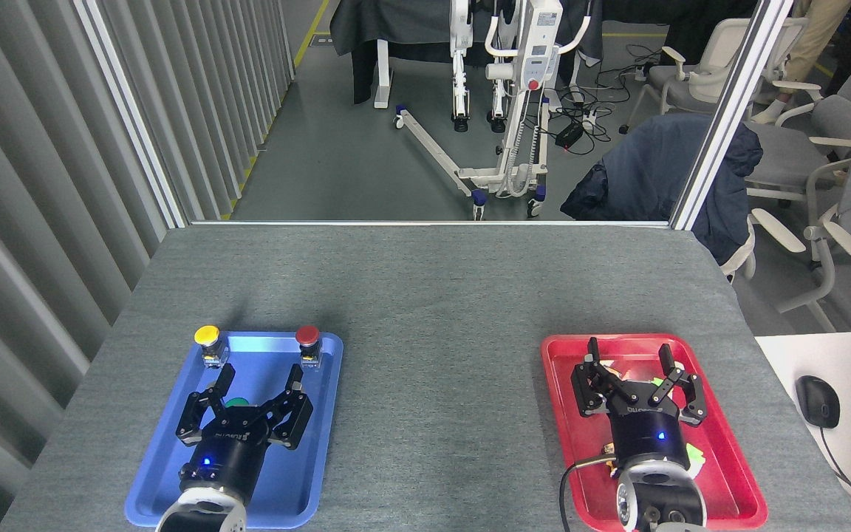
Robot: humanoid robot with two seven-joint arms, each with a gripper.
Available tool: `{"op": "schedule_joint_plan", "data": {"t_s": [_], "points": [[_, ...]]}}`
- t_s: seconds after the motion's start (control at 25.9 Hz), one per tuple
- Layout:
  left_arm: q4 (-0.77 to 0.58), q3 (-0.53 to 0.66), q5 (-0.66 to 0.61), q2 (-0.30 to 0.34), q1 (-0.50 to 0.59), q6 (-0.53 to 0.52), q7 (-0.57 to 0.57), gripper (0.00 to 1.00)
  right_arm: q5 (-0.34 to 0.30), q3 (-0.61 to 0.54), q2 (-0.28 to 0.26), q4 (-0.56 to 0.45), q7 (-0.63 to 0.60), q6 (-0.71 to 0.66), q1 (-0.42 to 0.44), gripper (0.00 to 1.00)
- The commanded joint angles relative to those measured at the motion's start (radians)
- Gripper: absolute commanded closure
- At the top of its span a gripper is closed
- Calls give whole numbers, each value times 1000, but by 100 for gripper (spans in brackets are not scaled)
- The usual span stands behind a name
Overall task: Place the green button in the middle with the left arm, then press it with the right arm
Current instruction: 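Grasp the small green button with the left gripper on the blue tray, then carry the green button with the left gripper toward the table's middle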
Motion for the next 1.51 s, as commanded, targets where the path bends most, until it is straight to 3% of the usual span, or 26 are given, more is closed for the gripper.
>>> {"op": "schedule_joint_plan", "data": {"t_s": [0.0, 0.35, 0.62, 1.2, 1.47], "points": [[5, 1, 0, 1, -1, 2, 0, 2, 0, 0, 2, -1, 1, -2, 0, 0], [-38, -4, 0, 0, 24, 13, -43, 2, 0, 0, 0, -1, 2, 0, 1, 0], [-44, -9, -28, 1, 177, 13, -45, 2, 0, 0, -1, 0, 2, 0, 1, 0], [328, 7, -64, 1, -54, 64, -50, 2, -2, 0, -3, 2, 2, -5, 0, 0], [425, 59, -61, 4, -111, 70, -50, 2, -2, 0, -4, 2, 2, -5, 0, 0]]}}
